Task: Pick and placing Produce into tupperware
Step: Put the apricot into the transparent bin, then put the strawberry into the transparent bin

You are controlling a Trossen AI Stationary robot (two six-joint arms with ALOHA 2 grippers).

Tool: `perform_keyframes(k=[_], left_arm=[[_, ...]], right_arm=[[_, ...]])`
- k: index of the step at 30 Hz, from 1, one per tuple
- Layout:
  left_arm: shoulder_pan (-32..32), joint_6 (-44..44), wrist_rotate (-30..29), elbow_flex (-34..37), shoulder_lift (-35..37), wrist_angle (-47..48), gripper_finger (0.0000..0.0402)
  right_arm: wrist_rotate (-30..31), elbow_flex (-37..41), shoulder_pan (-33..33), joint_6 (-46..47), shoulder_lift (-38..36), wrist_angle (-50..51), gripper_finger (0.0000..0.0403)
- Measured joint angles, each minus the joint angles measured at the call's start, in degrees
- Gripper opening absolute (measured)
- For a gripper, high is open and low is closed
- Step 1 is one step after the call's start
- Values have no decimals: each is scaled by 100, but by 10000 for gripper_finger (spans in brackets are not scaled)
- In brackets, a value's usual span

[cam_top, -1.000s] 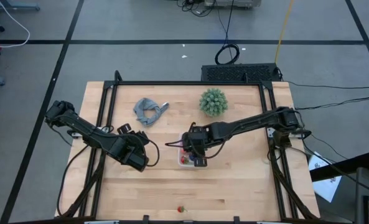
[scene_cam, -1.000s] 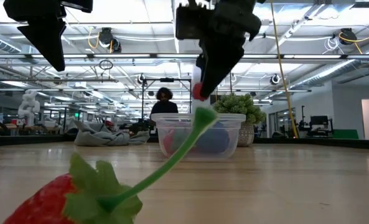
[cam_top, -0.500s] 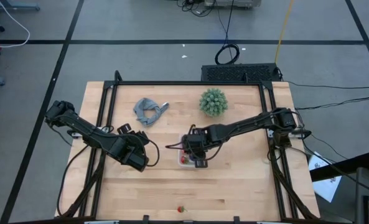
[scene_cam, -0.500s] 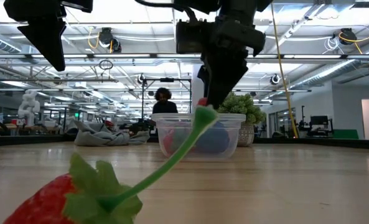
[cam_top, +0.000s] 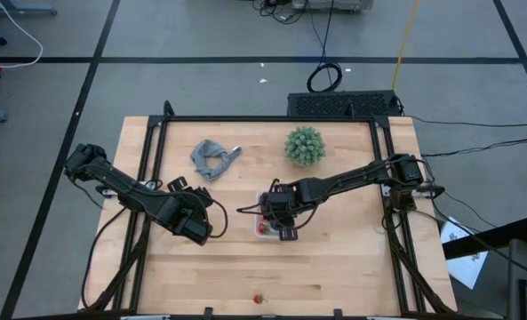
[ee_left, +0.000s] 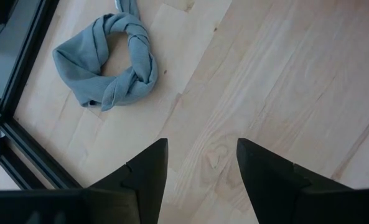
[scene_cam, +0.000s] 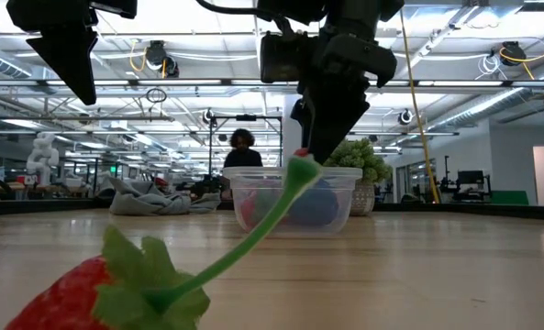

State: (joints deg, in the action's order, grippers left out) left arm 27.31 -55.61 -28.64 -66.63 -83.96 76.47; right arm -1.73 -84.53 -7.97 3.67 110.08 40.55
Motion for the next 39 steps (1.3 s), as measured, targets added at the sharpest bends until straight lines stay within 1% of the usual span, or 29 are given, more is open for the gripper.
perform_keyframes(k=[15,18,23,26,34,39], left_arm=[[0,2,0,0,0,0,198],[0,4,0,0,0,0,198],[0,4,0,0,0,0,198],[0,4,0,0,0,0,198],[0,39,0,0,0,0,198],[0,39,0,0,0,0,198]], right_arm=[[-9,2,0,-188,0,-1,118],[-9,2,0,-265,0,-1,134],[0,2,0,-299,0,-107,172],[6,2,0,-423,0,-220,187],[15,-34,0,-744,-2,-234,194],[19,-214,0,-814,-178,-173,194]])
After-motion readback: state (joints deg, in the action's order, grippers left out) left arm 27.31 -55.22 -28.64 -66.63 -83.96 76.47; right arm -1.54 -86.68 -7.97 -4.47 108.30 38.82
